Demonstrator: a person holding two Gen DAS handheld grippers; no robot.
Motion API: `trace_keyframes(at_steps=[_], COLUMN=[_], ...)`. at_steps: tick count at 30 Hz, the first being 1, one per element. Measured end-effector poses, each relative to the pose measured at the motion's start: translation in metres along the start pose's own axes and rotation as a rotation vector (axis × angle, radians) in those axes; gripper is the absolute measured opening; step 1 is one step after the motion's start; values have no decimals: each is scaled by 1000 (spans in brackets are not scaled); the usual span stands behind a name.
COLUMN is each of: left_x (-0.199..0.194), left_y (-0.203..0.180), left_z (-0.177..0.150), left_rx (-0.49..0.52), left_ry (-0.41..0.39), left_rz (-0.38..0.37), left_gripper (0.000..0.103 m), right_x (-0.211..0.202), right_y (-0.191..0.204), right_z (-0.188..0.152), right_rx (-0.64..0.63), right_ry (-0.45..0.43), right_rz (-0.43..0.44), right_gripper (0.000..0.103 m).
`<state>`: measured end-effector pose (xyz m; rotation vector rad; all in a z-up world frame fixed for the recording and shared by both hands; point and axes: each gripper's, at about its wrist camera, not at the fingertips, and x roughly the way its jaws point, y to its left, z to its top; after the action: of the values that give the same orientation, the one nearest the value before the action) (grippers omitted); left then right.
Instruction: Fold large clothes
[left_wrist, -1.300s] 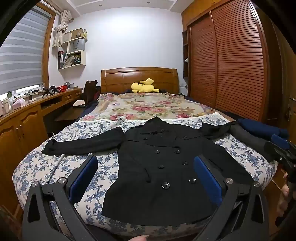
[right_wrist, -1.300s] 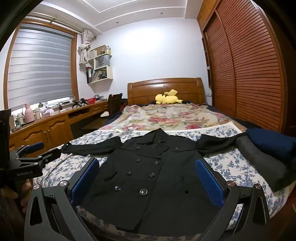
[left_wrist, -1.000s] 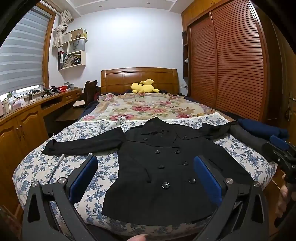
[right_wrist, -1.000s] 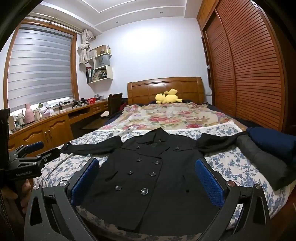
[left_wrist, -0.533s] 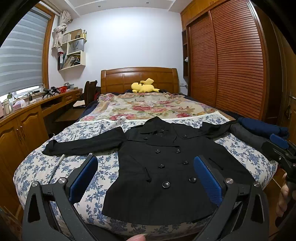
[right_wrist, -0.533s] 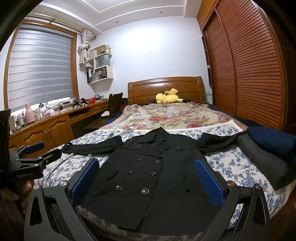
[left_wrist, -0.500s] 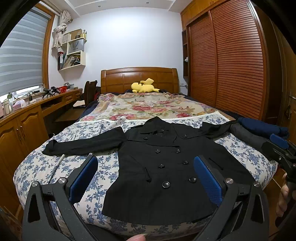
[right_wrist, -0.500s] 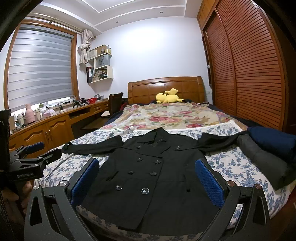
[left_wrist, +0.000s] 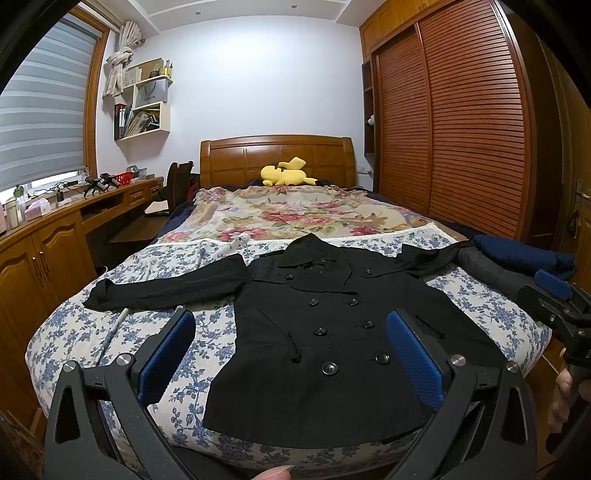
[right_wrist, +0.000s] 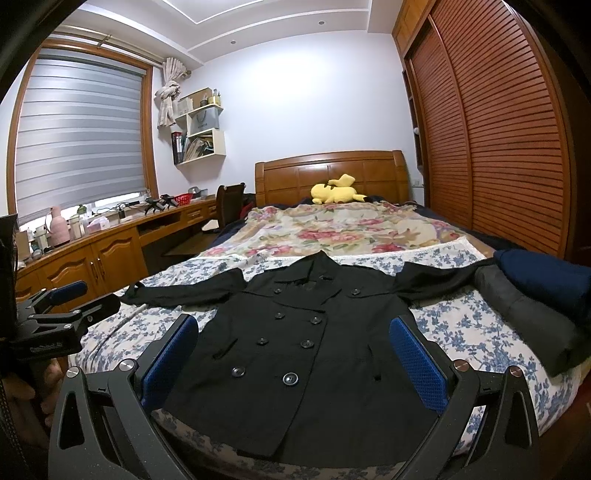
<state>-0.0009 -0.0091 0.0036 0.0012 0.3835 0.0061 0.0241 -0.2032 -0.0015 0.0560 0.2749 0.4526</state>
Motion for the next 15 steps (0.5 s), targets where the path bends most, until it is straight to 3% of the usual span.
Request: trace_keyframes(at_steps=[15], left_x=[-8], left_y=[-4], left_z=[3], left_rx=[9], left_ry=[-14], left_rz=[-16], left_gripper=[103], right_x=[0], right_y=[-1], right_z=[0], right_rx=[-1], right_ry=[-7], right_rz=[7], right_gripper=[103])
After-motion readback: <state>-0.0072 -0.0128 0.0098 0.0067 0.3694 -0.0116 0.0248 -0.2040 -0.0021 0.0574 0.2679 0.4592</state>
